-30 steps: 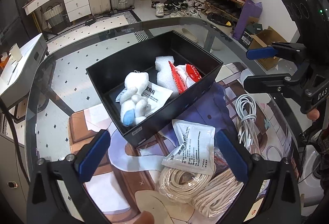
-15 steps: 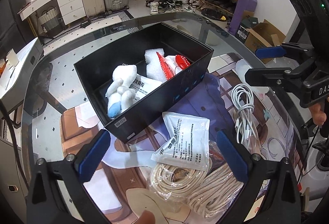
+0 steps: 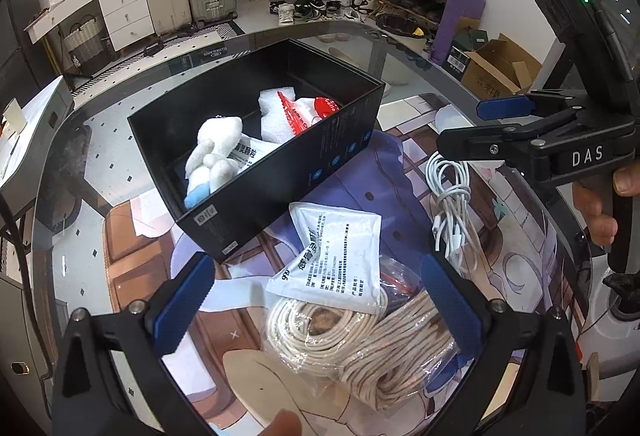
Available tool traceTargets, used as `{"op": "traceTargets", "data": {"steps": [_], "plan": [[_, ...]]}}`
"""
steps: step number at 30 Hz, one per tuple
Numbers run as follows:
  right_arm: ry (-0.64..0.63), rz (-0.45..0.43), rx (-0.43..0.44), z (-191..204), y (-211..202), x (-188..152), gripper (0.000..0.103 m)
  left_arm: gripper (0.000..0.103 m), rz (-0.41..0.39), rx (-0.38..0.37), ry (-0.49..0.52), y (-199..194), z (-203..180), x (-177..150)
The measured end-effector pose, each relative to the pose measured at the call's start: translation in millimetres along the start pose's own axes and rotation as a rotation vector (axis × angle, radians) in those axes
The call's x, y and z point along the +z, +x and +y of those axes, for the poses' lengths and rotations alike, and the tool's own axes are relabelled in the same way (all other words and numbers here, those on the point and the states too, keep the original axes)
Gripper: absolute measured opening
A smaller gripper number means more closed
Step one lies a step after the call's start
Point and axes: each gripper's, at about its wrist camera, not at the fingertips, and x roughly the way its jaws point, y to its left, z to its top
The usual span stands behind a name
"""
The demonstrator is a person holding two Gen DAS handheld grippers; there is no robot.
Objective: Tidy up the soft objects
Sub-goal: 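Move the left gripper to the white sachet while the right gripper reaches the white cable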
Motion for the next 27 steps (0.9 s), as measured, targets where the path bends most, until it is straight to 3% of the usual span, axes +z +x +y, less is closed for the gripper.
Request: {"op": "traceTargets", "data": {"steps": [6,19,27], "plan": [[0.061,0.032,0.015,-5,6,-7,0.102,0.103,0.028,-0.041,0.007,13,-1,-2],[0.159,0.085,0.013,-13,20,-19,0.102,0.103,0.055,-0.048,0.020,32,3,0],[0.239,0.150,0.057,-11,36,-18,0.101,0.103,0.083,-0.043,0.029,43,2,-1]]}}
